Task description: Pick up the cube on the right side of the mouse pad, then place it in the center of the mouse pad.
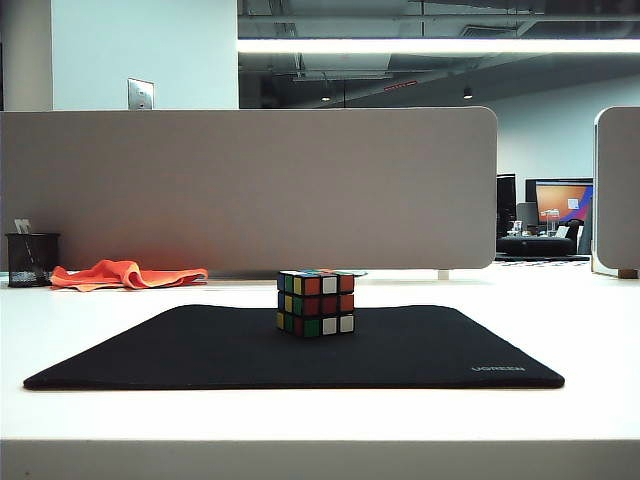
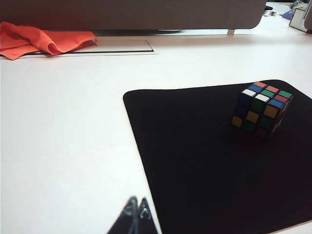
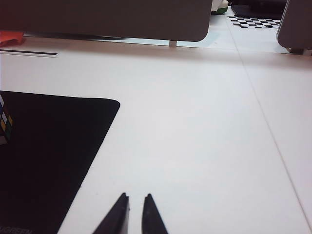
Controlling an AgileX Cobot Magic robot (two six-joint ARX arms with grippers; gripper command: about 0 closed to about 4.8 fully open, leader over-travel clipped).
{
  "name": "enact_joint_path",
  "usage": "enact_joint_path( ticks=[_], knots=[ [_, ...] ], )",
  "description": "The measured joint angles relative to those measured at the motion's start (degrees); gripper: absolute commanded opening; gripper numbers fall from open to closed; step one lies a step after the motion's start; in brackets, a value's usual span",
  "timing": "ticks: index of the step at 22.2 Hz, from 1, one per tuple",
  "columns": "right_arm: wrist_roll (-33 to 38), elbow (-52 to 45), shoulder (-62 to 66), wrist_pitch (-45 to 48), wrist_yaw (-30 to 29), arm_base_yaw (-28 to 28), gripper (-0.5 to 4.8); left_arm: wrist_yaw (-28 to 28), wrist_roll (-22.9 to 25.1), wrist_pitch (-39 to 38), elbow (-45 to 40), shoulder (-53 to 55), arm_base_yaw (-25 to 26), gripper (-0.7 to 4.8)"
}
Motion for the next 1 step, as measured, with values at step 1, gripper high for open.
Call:
enact_joint_path(
  ticks=[1],
  knots=[
    [0.0, 0.0, 0.0, 0.0, 0.0, 0.0, 0.53, 0.0, 0.0, 0.0, 0.0, 0.0, 0.0, -0.06]
  ],
)
